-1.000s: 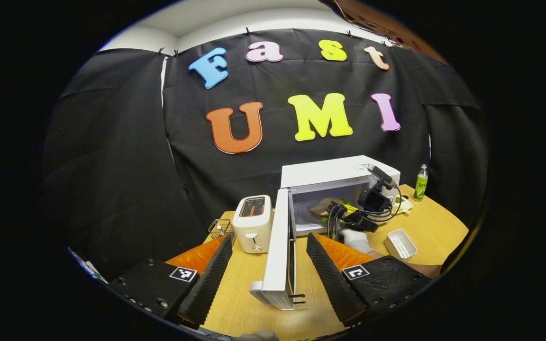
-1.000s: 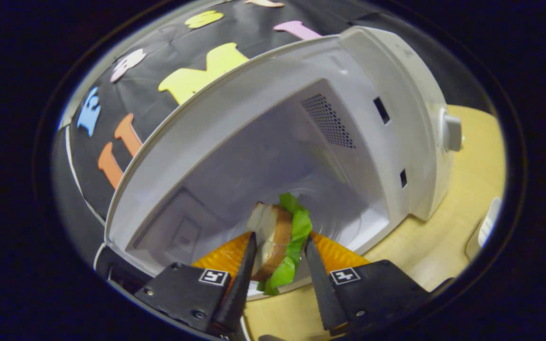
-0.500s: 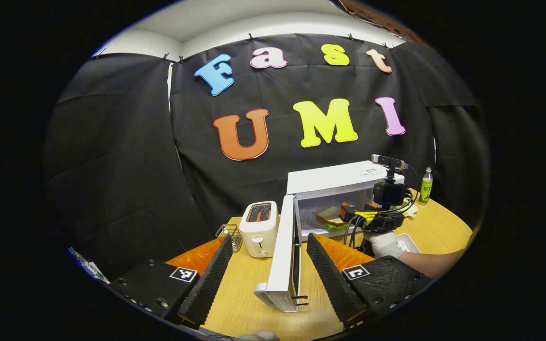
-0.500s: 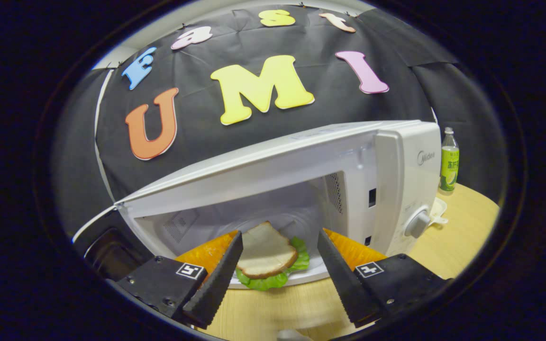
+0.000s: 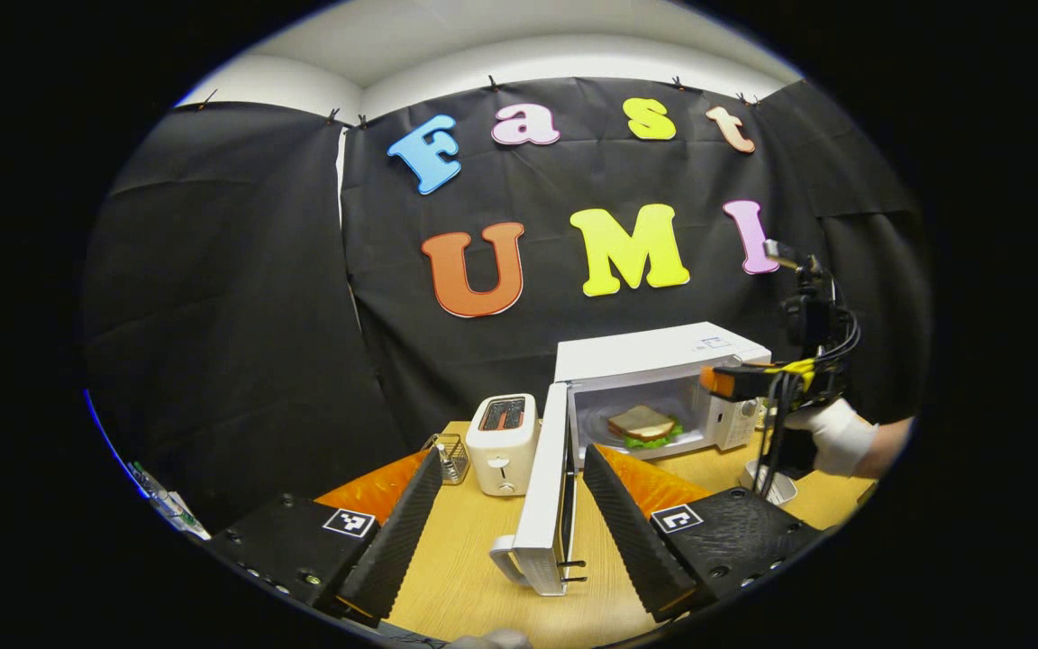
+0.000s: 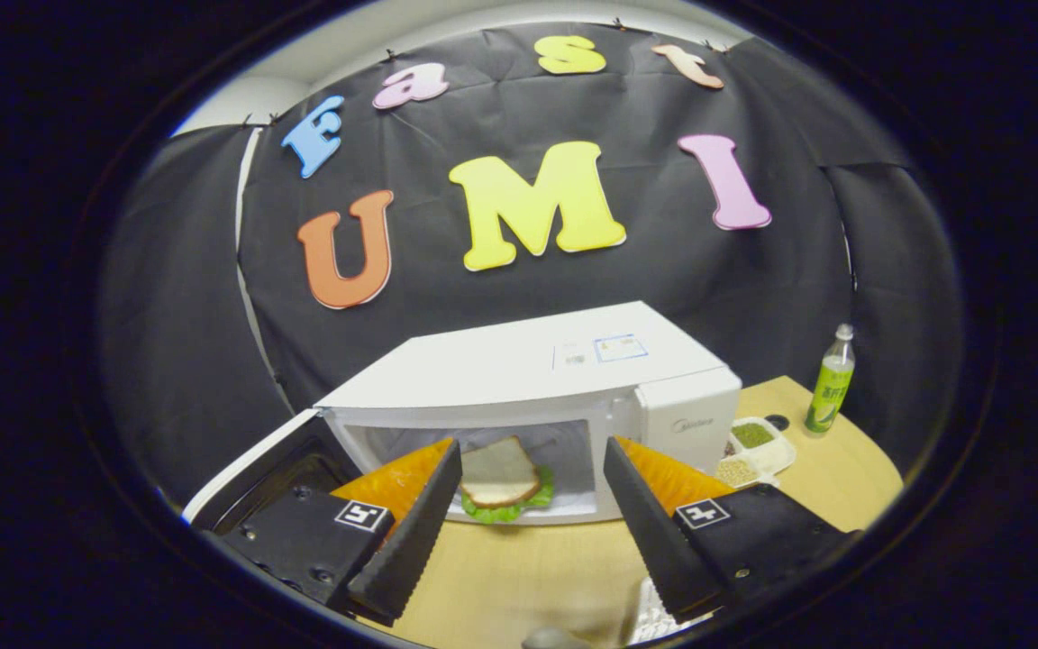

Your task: Open the microwave oven with the left hand, put the food in, and close the microwave oven.

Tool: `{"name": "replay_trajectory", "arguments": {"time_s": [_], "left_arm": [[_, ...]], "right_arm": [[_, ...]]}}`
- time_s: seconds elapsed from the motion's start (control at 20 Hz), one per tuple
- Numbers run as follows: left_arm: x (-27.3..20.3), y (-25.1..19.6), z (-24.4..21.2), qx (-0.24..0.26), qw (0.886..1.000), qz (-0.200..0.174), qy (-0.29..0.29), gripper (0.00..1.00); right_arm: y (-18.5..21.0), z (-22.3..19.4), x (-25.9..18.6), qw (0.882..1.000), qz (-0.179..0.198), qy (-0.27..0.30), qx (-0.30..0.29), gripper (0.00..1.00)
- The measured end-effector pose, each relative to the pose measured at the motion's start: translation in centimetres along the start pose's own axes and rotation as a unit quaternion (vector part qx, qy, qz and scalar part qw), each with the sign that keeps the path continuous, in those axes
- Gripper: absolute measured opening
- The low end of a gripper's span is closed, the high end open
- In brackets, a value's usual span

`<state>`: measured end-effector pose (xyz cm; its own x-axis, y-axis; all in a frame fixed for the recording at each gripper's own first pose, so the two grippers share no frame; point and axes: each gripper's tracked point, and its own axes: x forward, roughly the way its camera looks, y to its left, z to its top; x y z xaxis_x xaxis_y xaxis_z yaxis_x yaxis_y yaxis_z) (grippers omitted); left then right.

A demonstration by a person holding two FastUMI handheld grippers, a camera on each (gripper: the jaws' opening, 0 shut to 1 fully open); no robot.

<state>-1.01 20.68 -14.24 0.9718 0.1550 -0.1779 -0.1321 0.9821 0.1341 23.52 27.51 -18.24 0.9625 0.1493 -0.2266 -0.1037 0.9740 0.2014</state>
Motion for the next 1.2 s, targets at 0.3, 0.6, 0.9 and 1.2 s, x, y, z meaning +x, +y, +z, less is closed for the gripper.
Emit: {"name": "replay_trajectory", "arguments": {"time_s": [0.3,0.6,0.9,1.2], "left_arm": [[0.8,0.3,0.3,-0.005,1.000,-0.002,-0.013,0.95],[1.8,1.8,-0.1,-0.014,1.000,0.006,-0.021,0.95],[1.8,5.1,-1.8,-0.013,0.999,0.034,-0.014,0.95],[2.6,7.6,-5.2,-0.018,0.998,0.058,0.009,0.81]], "right_arm": [[-6.4,6.8,-6.1,0.998,-0.023,-0.032,-0.041,1.00],[-9.9,11.0,-12.0,0.995,-0.033,-0.050,-0.079,1.00],[-9.8,11.0,-16.4,0.997,-0.027,-0.044,-0.055,1.00],[-10.9,9.7,-18.1,0.998,-0.043,-0.022,-0.044,0.92]]}}
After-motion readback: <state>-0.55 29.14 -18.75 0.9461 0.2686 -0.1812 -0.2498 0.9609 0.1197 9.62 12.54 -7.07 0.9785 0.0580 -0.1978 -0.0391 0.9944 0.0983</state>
